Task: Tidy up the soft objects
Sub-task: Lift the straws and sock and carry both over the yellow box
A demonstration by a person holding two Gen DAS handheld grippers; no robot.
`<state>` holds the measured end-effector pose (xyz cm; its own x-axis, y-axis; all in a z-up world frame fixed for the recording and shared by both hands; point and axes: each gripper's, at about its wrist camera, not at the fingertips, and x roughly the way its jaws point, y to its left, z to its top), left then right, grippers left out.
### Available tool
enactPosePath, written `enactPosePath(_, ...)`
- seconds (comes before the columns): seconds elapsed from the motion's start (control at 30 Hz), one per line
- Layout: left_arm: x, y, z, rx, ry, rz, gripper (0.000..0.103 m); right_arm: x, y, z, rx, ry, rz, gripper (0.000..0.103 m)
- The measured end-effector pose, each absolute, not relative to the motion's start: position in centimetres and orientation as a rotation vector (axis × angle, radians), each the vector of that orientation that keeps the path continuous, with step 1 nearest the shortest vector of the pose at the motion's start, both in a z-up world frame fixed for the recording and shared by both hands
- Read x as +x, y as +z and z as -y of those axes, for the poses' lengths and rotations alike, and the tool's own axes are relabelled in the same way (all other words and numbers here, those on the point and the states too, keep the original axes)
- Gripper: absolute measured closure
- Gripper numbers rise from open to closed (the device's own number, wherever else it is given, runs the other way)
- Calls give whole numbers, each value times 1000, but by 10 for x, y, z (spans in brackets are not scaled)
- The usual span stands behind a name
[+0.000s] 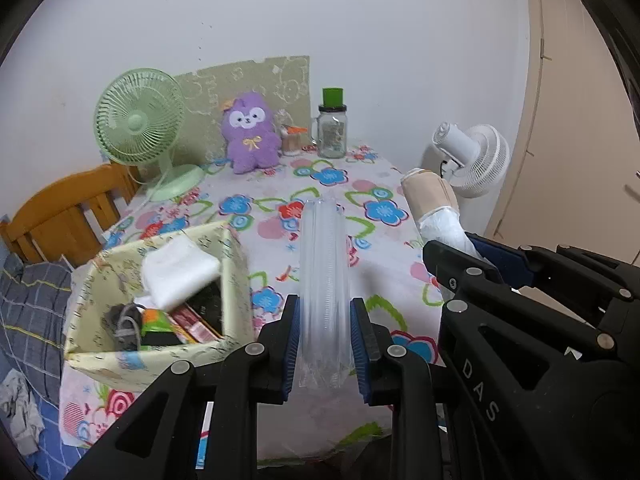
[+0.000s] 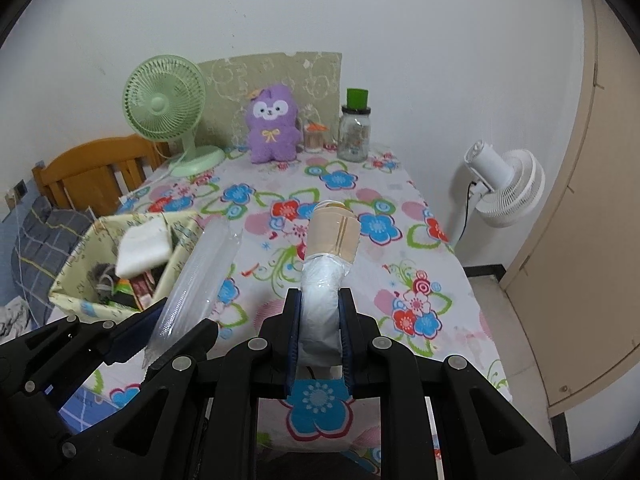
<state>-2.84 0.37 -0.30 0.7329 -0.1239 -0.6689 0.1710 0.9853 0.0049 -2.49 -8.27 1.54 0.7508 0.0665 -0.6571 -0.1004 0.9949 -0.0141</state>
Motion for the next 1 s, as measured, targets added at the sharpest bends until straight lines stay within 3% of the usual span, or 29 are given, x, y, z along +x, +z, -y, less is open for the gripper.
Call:
enactPosePath(0.6, -22, 27, -46, 86, -128, -692, 79, -11, 44, 41, -48, 106, -683, 83)
enactPosePath(1.0, -3, 21, -91, 61, -54, -723, 79, 19, 33, -9, -66, 198, -729, 83)
